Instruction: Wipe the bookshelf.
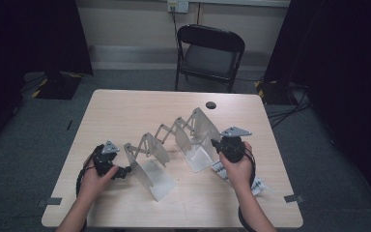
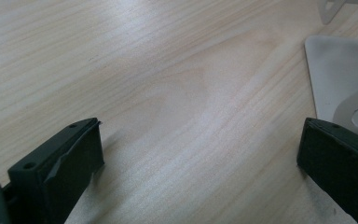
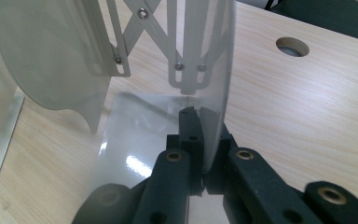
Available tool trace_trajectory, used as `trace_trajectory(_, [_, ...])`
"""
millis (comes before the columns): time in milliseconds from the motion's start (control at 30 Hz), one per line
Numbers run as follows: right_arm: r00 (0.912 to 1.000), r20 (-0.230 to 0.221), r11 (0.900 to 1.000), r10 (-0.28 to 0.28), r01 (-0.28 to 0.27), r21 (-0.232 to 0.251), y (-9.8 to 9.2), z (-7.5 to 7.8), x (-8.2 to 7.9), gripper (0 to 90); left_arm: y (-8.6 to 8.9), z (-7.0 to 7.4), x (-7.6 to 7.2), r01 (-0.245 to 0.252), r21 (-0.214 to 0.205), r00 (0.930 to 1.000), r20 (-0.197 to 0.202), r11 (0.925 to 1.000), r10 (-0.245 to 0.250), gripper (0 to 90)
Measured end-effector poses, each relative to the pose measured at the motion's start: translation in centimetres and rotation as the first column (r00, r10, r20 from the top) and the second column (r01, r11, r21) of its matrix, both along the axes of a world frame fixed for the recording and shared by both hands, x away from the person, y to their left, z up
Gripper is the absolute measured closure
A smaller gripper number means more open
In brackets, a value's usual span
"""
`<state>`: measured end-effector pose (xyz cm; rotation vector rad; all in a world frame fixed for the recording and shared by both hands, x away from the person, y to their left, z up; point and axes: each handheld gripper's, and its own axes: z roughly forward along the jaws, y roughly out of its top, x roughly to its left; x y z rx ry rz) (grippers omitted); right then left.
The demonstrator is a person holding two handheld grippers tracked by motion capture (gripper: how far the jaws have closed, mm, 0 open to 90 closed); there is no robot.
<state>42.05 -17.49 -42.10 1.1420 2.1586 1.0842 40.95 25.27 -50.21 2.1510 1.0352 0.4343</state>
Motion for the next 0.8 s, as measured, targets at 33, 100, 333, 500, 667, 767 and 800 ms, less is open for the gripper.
trace_trajectory(33, [1.0000,0.000,1.0000,0.002,-0.002,-0.002,0.0,0.0,0.0,88.1,0.0,0.0,0.0,0.000,0.000,1.0000,0.000,1.0000,0.000,0.0])
trace_trajectory(100, [0.9999,-0.007,1.0000,0.009,-0.009,-0.003,0.1,-0.1,0.0,83.0,0.0,0.0,0.0,0.000,0.000,1.0000,0.000,1.0000,0.000,0.0])
trace_trajectory(333, [0.9982,-0.054,0.9996,0.027,-0.026,0.006,-0.2,-0.9,-0.3,56.8,0.0,0.0,0.0,0.000,0.000,1.0000,0.001,1.0000,0.000,0.0])
trace_trajectory(500, [0.9937,-0.100,0.9987,0.049,-0.050,-0.009,-1.4,-1.1,-0.7,47.2,0.0,0.0,0.0,-0.002,-0.002,1.0000,0.001,1.0000,0.002,0.0])
trace_trajectory(667, [0.9942,-0.098,0.9985,0.046,-0.048,-0.026,-3.1,-1.4,-1.4,44.1,0.0,0.0,0.0,-0.002,-0.002,1.0000,0.001,1.0000,0.002,0.0])
trace_trajectory(767, [0.9939,-0.106,0.9989,0.029,-0.033,-0.034,-4.1,-1.8,-1.8,41.5,0.0,0.0,0.0,-0.002,-0.002,1.0000,0.001,1.0000,0.002,0.0])
trace_trajectory(800, [0.9933,-0.112,0.9990,0.027,-0.031,-0.033,-4.4,-2.1,-1.9,41.4,0.0,0.0,0.0,-0.002,-0.002,1.0000,0.001,1.0000,0.002,0.0])
